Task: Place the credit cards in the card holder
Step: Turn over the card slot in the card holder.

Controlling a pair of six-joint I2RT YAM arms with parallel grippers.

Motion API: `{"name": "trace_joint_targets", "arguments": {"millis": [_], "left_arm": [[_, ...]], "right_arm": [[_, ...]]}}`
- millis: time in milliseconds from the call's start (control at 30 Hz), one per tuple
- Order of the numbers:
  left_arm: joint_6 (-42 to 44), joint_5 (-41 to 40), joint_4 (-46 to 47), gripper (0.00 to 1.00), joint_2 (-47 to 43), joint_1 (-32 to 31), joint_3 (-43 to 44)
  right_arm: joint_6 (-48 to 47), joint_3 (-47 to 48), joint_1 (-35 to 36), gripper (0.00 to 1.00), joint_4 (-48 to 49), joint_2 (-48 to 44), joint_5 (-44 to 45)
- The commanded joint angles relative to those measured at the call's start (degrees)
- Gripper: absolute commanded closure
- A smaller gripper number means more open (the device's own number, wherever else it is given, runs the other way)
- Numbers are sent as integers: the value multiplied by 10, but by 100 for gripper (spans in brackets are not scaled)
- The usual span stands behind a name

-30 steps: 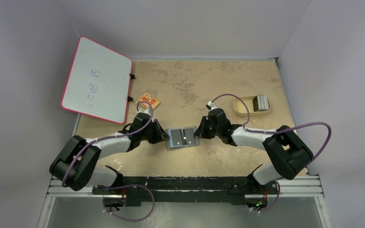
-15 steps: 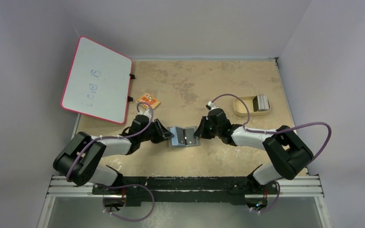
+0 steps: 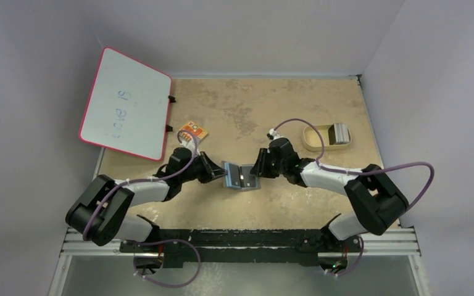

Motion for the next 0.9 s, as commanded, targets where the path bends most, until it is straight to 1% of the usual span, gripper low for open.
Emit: {"name": "trace_joint_targets", "arguments": {"millis": [0,67,133,200,300,467,533,633,700,767,867], "left_arm": [[19,-1,-41,100,-43,2,32],[31,-17,-89,100,-63,1,51],[45,-43,-159,100,-79,1,78],[69,-71,-242,100,-86,-3,120],[89,-107,-321,100,-88,-13,167],[101,-184,-463,100,-70,-34,238],[106,-207,-502,100,-61,-43,263],[108,-228,-532,100,-55,-51,290],[110,-223,-528,100,-53,-52,295],[108,-200,-504,100,-53,-51,287],[99,-149,-438,100,-44,-51,260]], "right_arm": [[-21,41,2,61,-64,-55,37],[-25,54,2,58,-85,-72,42],[-26,63,2,55,-93,-89,41],[-26,67,4,50,-91,-98,30],[-26,75,11,44,-80,-100,21],[-32,104,33,41,-86,-75,18],[-33,109,36,41,-83,-71,21],[-41,116,36,41,-91,-66,35],[-47,125,36,41,-107,-65,49],[-50,129,35,41,-125,-71,52],[-81,150,28,41,-159,-78,105]]}}
